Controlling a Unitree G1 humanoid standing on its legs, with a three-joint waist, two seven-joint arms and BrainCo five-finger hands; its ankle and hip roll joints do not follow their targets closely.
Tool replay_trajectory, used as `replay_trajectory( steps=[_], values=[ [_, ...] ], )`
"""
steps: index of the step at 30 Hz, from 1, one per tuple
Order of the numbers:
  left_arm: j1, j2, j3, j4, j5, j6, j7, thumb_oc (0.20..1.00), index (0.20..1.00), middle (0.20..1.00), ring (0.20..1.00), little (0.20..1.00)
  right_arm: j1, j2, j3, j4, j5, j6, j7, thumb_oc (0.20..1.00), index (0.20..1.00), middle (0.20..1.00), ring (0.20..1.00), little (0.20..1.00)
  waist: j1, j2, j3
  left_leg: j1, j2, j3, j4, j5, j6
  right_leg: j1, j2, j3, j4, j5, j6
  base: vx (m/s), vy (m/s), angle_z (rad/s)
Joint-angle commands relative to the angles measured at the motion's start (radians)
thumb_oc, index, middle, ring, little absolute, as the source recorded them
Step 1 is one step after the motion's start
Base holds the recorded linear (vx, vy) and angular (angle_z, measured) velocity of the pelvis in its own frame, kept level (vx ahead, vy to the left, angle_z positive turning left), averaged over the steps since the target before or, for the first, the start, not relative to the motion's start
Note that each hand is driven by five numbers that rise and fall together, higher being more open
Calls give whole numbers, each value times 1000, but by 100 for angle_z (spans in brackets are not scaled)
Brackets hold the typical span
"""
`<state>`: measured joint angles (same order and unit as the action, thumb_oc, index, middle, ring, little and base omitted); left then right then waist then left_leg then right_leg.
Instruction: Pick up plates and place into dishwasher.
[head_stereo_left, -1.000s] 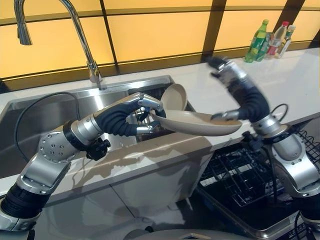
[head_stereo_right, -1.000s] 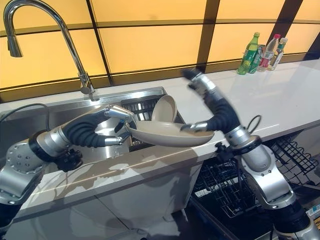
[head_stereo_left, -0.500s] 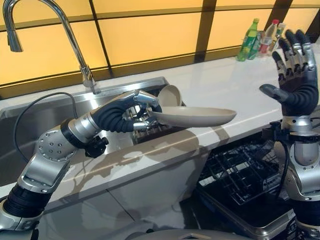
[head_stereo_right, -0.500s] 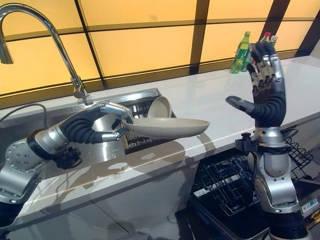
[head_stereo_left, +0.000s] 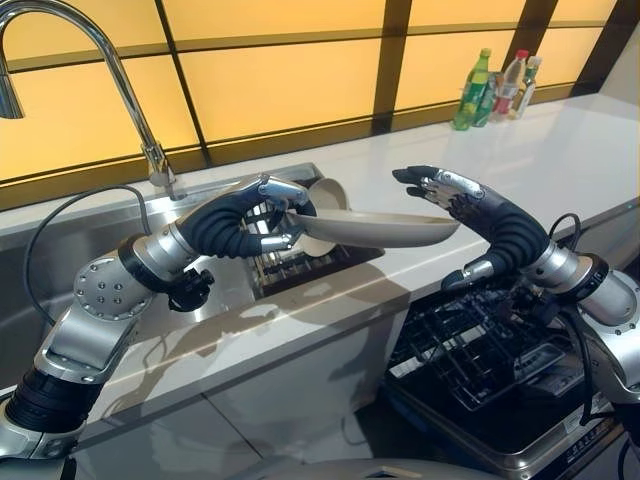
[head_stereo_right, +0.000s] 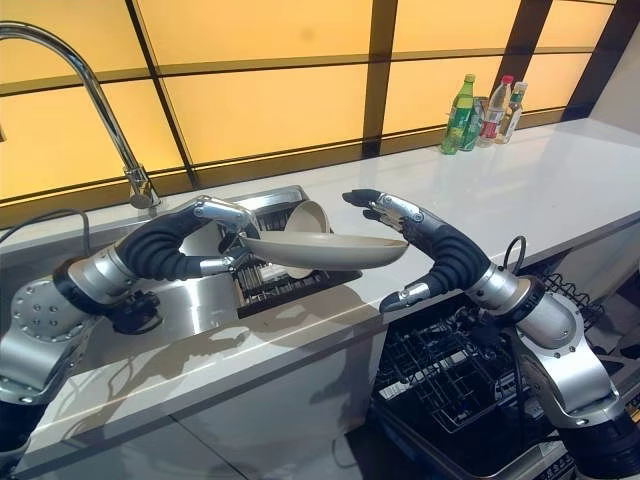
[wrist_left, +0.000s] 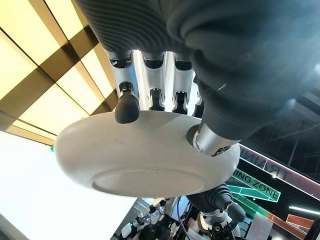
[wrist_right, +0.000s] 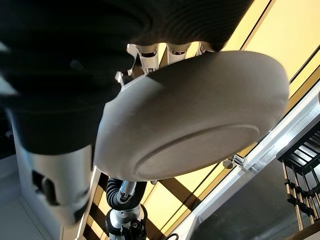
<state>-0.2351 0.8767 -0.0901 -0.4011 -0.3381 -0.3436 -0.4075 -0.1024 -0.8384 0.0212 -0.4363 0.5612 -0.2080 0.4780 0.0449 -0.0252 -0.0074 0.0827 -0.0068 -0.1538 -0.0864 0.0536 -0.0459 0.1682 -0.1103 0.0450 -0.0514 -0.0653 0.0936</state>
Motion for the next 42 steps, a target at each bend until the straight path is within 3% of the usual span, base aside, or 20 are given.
replay_trajectory(
  steps=[1,6,11,17,23,30,31,32,33,34,42],
  values=[
    [-2,17,38,6,-76,-60,31,200,200,200,200,200,-13,-33,4,-80,6,-18,17,1000,1000,1000,1000,1000,19,-3,-24,1,-15,49,72,-107,47,-107,12,-57,76,23,7,0,0,0],
    [-10,21,31,-28,-112,-44,6,200,200,200,200,200,-41,-34,37,-95,-21,-15,-1,1000,1000,1000,1000,1000,34,-4,-20,-6,-20,32,73,-96,47,-105,10,-72,81,27,5,0,0,0],
    [-15,31,28,-15,-133,-33,16,200,200,200,200,200,-80,-30,60,-75,-27,-11,-87,1000,1000,1000,1000,1000,49,-5,-20,-3,-21,22,75,-98,48,-97,4,-83,77,29,5,30,0,5],
    [-5,7,39,-25,-193,-20,-30,200,200,200,200,200,-79,25,57,-81,-35,-10,-130,1000,1000,1000,1000,1000,58,-2,-22,-7,-26,9,80,-99,53,-97,6,-86,79,26,3,4,0,1],
    [-5,-33,29,-75,-303,15,-116,200,200,200,200,200,-67,44,60,-80,-380,26,-342,1000,1000,1000,1000,1000,60,5,-22,-4,-32,6,86,-104,57,-90,5,-81,74,28,1,0,0,0],
    [-8,-42,35,-85,-325,52,-102,200,200,200,200,200,-59,7,25,-133,-332,52,-286,1000,1000,1000,1000,1000,47,9,-26,4,-36,7,72,-101,59,-93,12,-67,80,24,1,0,0,0],
    [-10,-49,28,-82,-321,50,-98,200,200,200,200,200,-63,7,42,-134,-341,57,-287,865,865,865,865,865,47,8,-26,3,-37,6,72,-100,61,-94,13,-64,80,24,0,0,0,0],
    [-10,-53,21,-83,-316,49,-93,200,200,200,200,200,-66,6,57,-134,-345,58,-288,595,595,595,595,595,48,8,-26,2,-38,5,72,-99,61,-94,13,-64,81,24,0,0,0,0],
    [-12,-56,16,-84,-310,48,-89,200,200,200,200,200,-71,4,70,-136,-345,61,-286,432,432,432,432,432,49,7,-25,2,-38,5,73,-98,61,-94,13,-64,81,25,0,0,0,0],
    [-12,-55,14,-84,-310,47,-87,200,200,200,200,200,-75,0,77,-136,-340,59,-288,200,200,200,200,200,50,6,-24,2,-37,6,74,-99,60,-93,13,-65,81,25,-1,0,0,0],
    [-3,-49,15,-85,-324,44,-89,200,200,200,200,200,-84,19,78,-137,-259,32,-332,200,200,200,200,200,58,2,-24,1,-33,9,78,-101,61,-90,12,-74,83,21,-2,0,0,0]
  ],
)
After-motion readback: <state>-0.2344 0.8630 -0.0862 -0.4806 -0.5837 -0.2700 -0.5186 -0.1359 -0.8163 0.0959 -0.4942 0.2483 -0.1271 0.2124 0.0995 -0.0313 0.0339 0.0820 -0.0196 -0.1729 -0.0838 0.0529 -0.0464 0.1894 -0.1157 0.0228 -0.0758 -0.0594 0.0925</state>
